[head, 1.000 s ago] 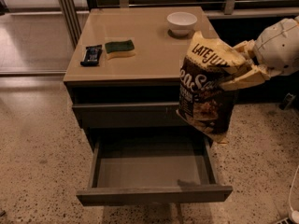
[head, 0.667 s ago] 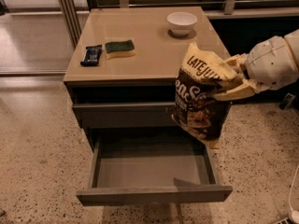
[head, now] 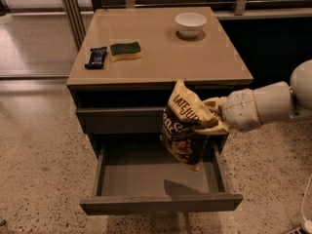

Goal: Place brown chip bag into middle drawer

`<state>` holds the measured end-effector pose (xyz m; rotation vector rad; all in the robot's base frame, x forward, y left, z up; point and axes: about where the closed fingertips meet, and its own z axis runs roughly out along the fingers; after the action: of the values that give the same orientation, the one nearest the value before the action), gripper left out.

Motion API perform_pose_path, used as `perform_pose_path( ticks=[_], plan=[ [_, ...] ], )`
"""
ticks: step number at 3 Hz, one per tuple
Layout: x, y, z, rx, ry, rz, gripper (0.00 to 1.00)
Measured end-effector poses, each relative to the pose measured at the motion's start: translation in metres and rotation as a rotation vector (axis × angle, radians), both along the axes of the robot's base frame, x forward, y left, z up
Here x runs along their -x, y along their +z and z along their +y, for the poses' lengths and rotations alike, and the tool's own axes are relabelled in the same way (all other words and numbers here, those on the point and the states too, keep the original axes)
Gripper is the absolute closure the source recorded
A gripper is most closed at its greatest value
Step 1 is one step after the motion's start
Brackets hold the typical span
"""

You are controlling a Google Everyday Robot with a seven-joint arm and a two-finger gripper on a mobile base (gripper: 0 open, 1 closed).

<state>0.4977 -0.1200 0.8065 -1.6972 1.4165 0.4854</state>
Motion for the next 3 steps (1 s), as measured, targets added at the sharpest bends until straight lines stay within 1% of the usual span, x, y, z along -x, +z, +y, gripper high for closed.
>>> perform_pose_path(
  ticks=[1,2,3],
  plan=[
    [0.000,-0.070,0.015,0.052,0.025,0.055,1.00],
    [0.000,-0.076,0.017,0.062,0.033,0.057,1.00],
    [0.004,-0.091,0.012,0.122,0.042,0.036,1.00]
  ],
)
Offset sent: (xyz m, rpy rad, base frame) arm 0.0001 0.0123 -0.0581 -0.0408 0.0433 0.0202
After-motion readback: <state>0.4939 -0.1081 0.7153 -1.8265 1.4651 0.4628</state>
